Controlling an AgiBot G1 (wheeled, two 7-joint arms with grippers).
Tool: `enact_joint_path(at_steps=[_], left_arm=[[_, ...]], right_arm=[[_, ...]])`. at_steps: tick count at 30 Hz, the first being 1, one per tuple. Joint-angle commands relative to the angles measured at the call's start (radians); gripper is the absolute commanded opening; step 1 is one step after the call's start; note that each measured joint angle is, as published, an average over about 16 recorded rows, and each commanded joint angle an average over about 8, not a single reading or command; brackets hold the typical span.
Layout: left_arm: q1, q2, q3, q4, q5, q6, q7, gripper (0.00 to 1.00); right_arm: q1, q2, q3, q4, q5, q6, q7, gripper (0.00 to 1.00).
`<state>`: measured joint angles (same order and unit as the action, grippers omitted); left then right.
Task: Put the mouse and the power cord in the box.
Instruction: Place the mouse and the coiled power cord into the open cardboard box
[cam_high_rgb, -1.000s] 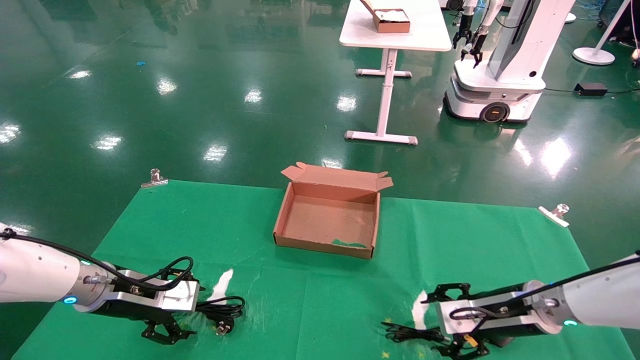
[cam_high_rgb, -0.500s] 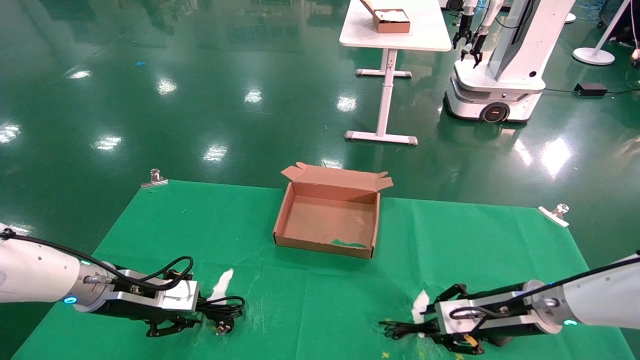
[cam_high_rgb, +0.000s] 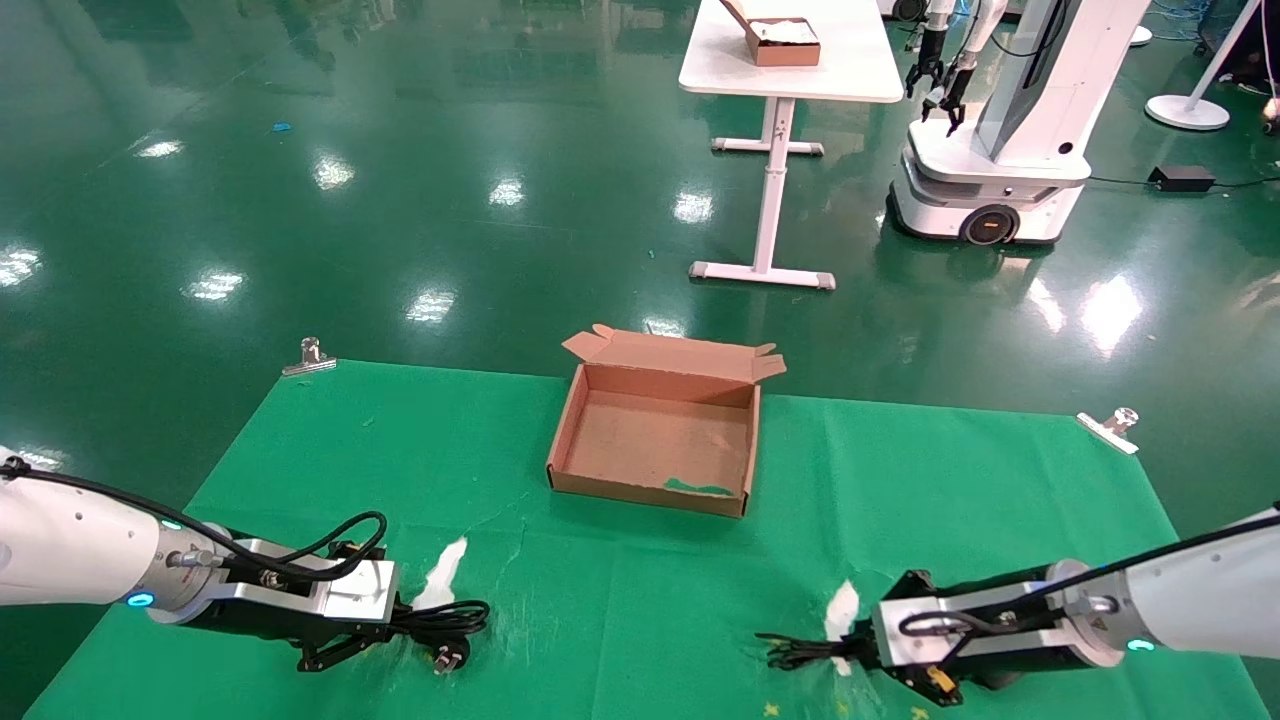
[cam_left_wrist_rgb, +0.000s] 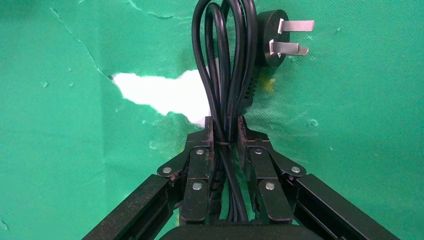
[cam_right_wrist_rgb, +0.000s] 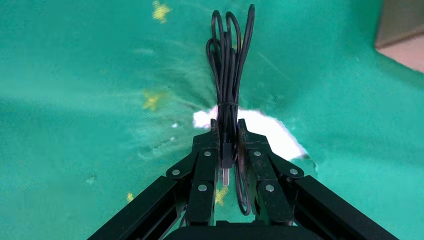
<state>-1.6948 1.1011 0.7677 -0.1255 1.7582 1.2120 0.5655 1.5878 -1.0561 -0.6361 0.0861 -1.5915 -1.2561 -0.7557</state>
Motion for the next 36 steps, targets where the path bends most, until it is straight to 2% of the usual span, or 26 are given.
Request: enact_joint_path(at_steps=[1, 6, 11, 14, 18, 22, 25, 28, 29, 30, 32, 36], left_arm=[[0.002, -0.001, 0.002, 0.0, 0.003, -0.004, 0.001, 0.0], [-0.055, -0.037, -0.067, 0.034, -0.098, 0.066, -0.073, 0.0], [-0.13, -0.05, -0.172, 0.089, -0.25, 0.152, -0.201, 0.0], [-0.166, -0.031, -0.218, 0.109, -0.317, 0.148, -0.262, 0.0], [-0.211, 0.009, -0.25, 0.117, -0.363, 0.066, -0.315, 0.0], [-0.258, 0.036, -0.26, 0.116, -0.378, -0.031, -0.348, 0.0], [-0.289, 0.032, -0.264, 0.116, -0.384, -0.064, -0.366, 0.0], [-0.308, 0.009, -0.265, 0.117, -0.385, -0.049, -0.378, 0.0], [-0.311, -0.001, -0.264, 0.118, -0.383, -0.035, -0.381, 0.0], [-0.314, -0.011, -0.262, 0.12, -0.381, -0.018, -0.384, 0.0], [-0.317, -0.034, -0.256, 0.122, -0.371, 0.021, -0.386, 0.0], [-0.317, -0.075, -0.239, 0.121, -0.347, 0.092, -0.38, 0.0]], right_arm=[[-0.002, 0.005, 0.008, -0.006, 0.012, -0.001, 0.007, 0.0], [0.034, 0.098, 0.093, -0.041, 0.133, -0.045, 0.057, 0.0], [0.133, 0.163, 0.135, -0.017, 0.192, -0.087, 0.103, 0.0], [0.2, 0.143, 0.137, 0.012, 0.196, -0.091, 0.141, 0.0], [0.248, 0.046, 0.137, 0.029, 0.198, -0.06, 0.186, 0.0], [0.239, -0.079, 0.142, 0.002, 0.206, 0.041, 0.201, 0.0], [0.207, -0.169, 0.142, -0.033, 0.205, 0.191, 0.192, 0.0], [0.16, -0.244, 0.133, -0.06, 0.19, 0.349, 0.175, 0.0], [0.142, -0.263, 0.129, -0.063, 0.185, 0.389, 0.17, 0.04], [0.126, -0.278, 0.125, -0.063, 0.179, 0.416, 0.165, 0.14], [0.096, -0.296, 0.117, -0.057, 0.169, 0.439, 0.16, 0.39], [0.065, -0.299, 0.111, -0.034, 0.166, 0.421, 0.168, 0.89]])
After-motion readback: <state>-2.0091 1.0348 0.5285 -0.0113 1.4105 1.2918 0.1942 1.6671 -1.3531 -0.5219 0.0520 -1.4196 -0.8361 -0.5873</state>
